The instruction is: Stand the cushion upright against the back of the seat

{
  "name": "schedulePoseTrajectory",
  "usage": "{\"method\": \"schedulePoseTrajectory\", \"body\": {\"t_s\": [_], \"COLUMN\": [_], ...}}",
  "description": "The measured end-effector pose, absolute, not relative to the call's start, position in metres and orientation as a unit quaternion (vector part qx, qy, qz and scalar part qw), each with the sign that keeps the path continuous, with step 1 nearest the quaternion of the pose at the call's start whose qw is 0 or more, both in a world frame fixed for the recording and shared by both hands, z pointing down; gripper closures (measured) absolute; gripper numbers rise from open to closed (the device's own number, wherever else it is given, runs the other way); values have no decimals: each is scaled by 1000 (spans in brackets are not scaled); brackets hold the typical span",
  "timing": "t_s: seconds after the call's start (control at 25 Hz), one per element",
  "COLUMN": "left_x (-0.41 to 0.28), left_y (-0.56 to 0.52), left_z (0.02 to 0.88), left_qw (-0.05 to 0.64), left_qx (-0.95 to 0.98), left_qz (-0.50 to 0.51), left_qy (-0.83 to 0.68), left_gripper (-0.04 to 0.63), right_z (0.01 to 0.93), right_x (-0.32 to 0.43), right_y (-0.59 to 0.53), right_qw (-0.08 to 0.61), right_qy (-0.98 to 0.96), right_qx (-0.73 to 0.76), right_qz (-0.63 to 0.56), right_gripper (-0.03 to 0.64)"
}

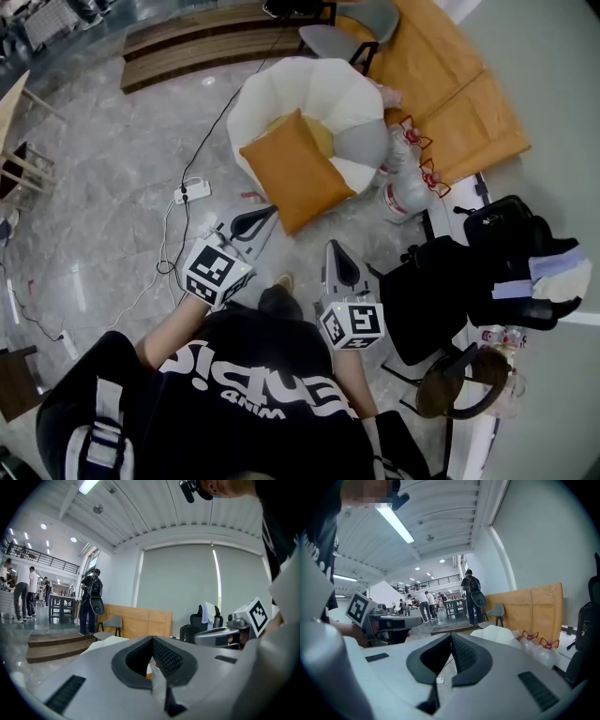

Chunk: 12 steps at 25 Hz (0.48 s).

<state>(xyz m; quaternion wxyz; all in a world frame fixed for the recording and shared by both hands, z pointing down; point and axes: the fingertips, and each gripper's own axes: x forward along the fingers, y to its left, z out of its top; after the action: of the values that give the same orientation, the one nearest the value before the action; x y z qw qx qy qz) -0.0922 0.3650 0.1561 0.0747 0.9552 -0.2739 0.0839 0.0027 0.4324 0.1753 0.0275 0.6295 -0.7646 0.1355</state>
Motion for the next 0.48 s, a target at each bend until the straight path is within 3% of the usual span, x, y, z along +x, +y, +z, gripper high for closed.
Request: {"method": "schedulePoseTrajectory", "body": {"t_s": [0.48], "left_x": [-22], "left_y": [297], "left_z": [143], "left_qw": [70], "left_qx": [946], "left_qz": [70], "left_qy": [-309], "left_gripper": [586], "right_z": [174], "right_x": [84], "right_y": [369], "right_qw": [29], "right_qy": [-782], "right_qx": [608], "right_qz": [135], "right_gripper": [595]}}
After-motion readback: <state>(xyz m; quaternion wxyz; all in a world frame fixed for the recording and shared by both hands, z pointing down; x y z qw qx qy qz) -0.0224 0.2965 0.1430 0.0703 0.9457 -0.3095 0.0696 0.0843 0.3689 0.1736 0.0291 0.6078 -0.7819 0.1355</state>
